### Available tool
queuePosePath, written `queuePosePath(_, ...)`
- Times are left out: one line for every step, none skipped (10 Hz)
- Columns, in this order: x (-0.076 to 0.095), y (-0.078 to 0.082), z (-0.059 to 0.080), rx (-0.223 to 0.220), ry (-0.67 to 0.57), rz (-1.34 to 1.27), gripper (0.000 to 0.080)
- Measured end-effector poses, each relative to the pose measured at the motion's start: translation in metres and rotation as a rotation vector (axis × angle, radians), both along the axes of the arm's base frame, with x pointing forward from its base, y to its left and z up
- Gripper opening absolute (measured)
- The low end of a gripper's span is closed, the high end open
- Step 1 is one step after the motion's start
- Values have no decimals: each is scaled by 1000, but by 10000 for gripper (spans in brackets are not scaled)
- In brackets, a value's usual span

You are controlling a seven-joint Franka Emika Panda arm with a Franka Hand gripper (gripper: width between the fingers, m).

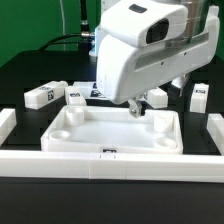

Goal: Assemble desk

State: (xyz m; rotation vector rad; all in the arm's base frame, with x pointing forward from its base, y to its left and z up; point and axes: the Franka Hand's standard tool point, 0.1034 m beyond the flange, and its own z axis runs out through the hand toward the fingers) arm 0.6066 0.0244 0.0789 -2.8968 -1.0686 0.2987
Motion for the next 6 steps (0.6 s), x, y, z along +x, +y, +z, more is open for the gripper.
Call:
queuePosePath(0,0,0,0,0,0,649)
queuePosePath(0,0,0,0,0,0,649)
queuePosePath(0,0,0,0,0,0,649)
queuePosePath(0,0,0,0,0,1,649)
queuePosePath(0,0,0,2,-2,6,649)
queuePosePath(4,-6,1,22,-65,95,649)
